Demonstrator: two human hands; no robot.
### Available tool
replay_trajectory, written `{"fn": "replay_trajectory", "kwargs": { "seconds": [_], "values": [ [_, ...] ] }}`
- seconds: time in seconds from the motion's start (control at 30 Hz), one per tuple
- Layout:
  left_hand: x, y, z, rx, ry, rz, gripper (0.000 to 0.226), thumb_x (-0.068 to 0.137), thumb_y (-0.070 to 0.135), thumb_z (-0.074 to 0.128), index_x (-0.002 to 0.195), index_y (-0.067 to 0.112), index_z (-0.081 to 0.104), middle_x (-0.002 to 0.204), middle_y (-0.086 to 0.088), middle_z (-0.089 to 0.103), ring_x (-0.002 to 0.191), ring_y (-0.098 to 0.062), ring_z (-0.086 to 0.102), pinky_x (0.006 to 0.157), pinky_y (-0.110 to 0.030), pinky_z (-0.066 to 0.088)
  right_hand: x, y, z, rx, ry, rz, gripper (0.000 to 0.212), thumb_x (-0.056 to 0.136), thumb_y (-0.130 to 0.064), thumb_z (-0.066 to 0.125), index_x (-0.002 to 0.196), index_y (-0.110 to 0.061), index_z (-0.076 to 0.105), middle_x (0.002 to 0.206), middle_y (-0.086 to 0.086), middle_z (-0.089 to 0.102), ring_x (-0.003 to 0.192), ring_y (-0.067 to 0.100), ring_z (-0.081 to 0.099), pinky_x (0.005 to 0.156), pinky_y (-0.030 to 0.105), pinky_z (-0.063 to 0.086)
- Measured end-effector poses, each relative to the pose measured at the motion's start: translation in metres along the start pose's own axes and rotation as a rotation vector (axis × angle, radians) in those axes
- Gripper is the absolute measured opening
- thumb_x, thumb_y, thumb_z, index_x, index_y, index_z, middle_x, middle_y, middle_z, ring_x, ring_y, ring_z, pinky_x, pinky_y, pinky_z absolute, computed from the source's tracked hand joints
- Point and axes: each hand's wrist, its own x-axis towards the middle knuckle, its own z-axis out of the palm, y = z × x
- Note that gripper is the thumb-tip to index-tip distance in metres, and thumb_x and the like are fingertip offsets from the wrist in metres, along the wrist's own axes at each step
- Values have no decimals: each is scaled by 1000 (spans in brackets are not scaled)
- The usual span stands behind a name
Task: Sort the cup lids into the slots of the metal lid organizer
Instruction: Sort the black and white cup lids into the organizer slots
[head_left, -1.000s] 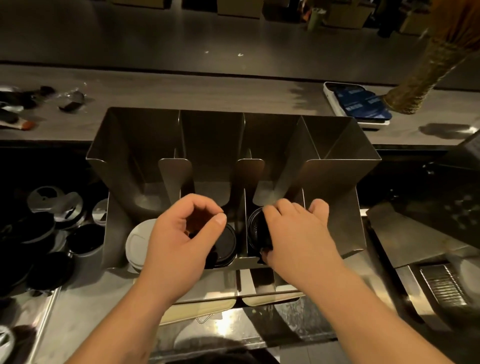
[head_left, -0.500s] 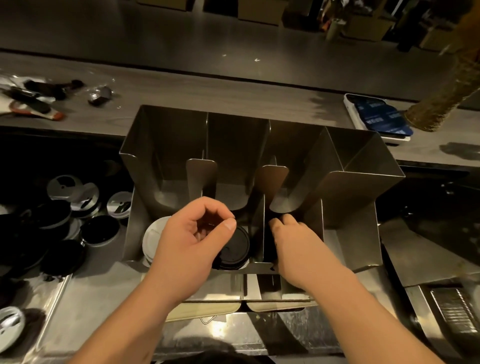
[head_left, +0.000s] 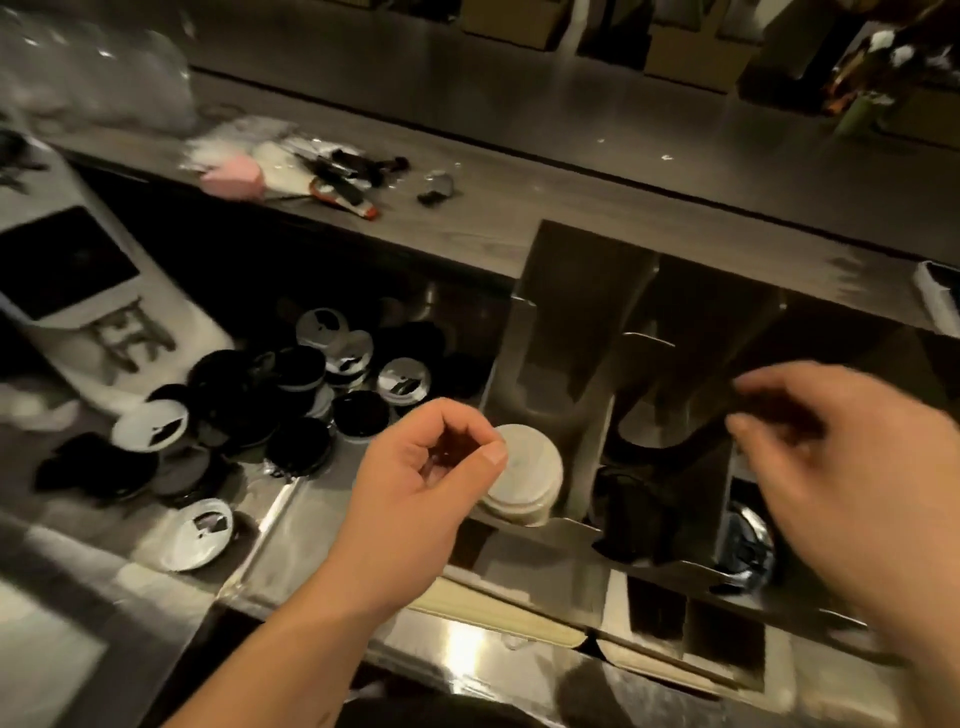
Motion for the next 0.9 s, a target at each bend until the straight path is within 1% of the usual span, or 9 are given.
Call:
{"fn": "replay_trajectory", "kwargs": {
  "seconds": [0.1, 0.2, 0.27, 0.33, 0.4, 0.47, 0.57, 0.67, 0.9],
  "values": [
    [-1, -12, -38, 18, 67, -53, 16, 89, 8, 70, 80, 20, 68, 74, -3, 63, 72, -17, 57, 70, -27, 49, -10, -75, 5, 297, 24, -323, 4, 89, -31, 60, 89, -35, 61, 80, -22, 58, 74, 3, 57, 62, 18, 44],
    [1, -34, -79, 68, 122, -103, 8, 87, 12, 73, 82, 15, 67, 79, -17, 64, 72, -29, 57, 69, -33, 49, -11, -136, 63, 469, -160, -516, 8, 91, -25, 65, 87, -31, 64, 78, -18, 60, 78, 3, 58, 67, 18, 45],
    [2, -60, -109, 259, 155, -170, 5, 87, 19, 70, 86, 15, 68, 81, -15, 67, 74, -26, 61, 68, -26, 48, -5, -169, 121, 470, -358, -471, 6, 90, -27, 62, 90, -32, 63, 82, -16, 60, 80, 2, 55, 69, 18, 43],
    [0, -96, -145, 644, 198, -263, 8, 87, 23, 69, 94, 21, 68, 89, 0, 67, 84, -11, 61, 69, -18, 42, 5, -189, 194, 452, -507, -360, 7, 89, -25, 59, 91, -30, 64, 84, -14, 61, 80, 3, 54, 71, 24, 44],
    [-6, -135, -183, 977, 242, -406, 27, 87, 32, 67, 113, 26, 64, 112, 4, 61, 109, -18, 55, 84, -27, 43, 16, -200, 261, 419, -635, -223, 9, 88, -22, 58, 93, -27, 63, 91, -8, 65, 86, 12, 60, 74, 27, 45],
    [-13, -170, -215, 1138, 268, -581, 41, 85, 39, 65, 125, 28, 58, 127, -1, 52, 120, -27, 46, 96, -37, 42, 26, -204, 313, 345, -714, -110, 8, 89, -22, 56, 94, -27, 58, 105, 0, 65, 97, 23, 62, 78, 27, 45],
    [-22, -205, -243, 1181, 343, -677, 45, 81, 50, 66, 119, 27, 58, 132, -9, 47, 123, -32, 42, 99, -43, 40, 36, -213, 359, 289, -724, -36, 26, 89, -21, 56, 116, -23, 56, 126, 5, 51, 103, 29, 60, 80, 26, 42],
    [-24, -227, -254, 1143, 378, -693, 57, 81, 56, 68, 122, 19, 57, 138, -17, 41, 127, -37, 37, 100, -46, 39, 47, -232, 390, 194, -663, -146, 46, 88, -15, 60, 132, -23, 50, 136, 4, 42, 111, 28, 57, 86, 28, 46],
    [-16, -257, -263, 1213, 304, -713, 67, 81, 60, 66, 125, 12, 55, 144, -21, 38, 131, -38, 38, 100, -48, 44, 66, -237, 429, -100, -633, -327, 39, 85, -17, 63, 124, -17, 60, 141, 7, 42, 117, 34, 46, 100, 41, 45]
  ]
}}
